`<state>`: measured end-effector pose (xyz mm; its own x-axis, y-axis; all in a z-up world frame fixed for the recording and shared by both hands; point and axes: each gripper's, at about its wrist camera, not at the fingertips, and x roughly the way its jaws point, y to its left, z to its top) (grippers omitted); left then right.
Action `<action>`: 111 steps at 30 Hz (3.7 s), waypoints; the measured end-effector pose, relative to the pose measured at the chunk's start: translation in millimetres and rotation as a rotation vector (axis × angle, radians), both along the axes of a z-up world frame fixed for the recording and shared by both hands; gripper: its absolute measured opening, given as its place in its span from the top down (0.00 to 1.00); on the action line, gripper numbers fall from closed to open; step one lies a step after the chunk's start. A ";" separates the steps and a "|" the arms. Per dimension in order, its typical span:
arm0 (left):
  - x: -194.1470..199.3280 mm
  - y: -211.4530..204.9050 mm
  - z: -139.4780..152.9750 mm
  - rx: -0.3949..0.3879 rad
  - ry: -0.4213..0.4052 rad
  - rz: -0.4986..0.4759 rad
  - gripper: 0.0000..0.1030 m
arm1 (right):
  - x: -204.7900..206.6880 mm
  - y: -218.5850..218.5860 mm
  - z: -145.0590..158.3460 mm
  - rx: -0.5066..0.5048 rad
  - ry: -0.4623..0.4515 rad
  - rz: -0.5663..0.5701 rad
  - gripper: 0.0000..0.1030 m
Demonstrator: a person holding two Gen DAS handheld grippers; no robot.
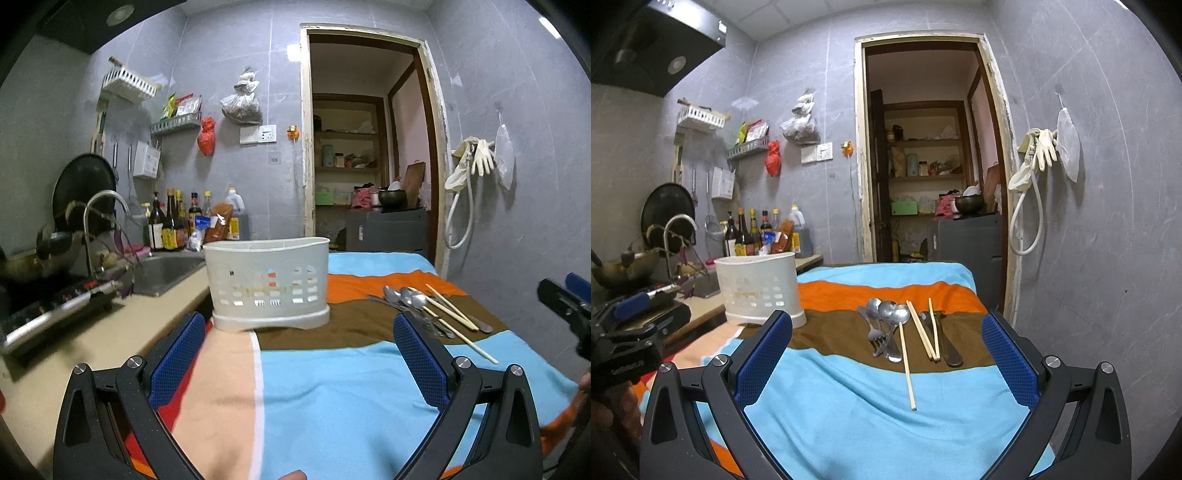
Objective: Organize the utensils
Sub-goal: 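Lower the right tool onto the utensils and close on a wooden chopstick, then lift the chopstick with the right tool and carry it to the white caddy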
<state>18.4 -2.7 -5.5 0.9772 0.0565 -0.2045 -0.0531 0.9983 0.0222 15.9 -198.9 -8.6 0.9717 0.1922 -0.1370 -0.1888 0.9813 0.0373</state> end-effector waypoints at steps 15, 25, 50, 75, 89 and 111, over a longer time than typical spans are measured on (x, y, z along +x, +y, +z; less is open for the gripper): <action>95.8 -42.8 23.2 -0.025 0.115 -0.257 0.03 | 108.8 -49.6 26.6 -0.111 0.097 0.072 0.00; 174.7 -59.5 13.6 -0.088 0.312 -0.377 0.14 | 195.5 -68.4 14.3 -0.099 0.245 0.119 0.04; 293.2 -49.5 -42.3 -0.328 0.803 -0.445 0.82 | 339.9 -59.5 -52.7 -0.105 0.677 0.268 0.71; 286.7 -34.6 -34.4 -0.468 0.820 -0.478 0.98 | 356.9 -61.6 -53.6 0.117 0.783 0.357 0.97; 296.2 -49.5 -37.1 -0.305 0.940 -0.547 0.94 | 339.4 -61.9 -43.6 0.154 0.736 0.380 0.98; 207.4 3.0 9.6 -0.532 0.490 -0.603 1.00 | 251.7 -34.2 30.1 0.245 0.365 0.437 0.98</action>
<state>225.7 0.3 4.1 0.6092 -0.6499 -0.4544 0.3705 0.7399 -0.5615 267.7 -233.0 21.5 0.6951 0.6294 -0.3474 -0.5036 0.7712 0.3894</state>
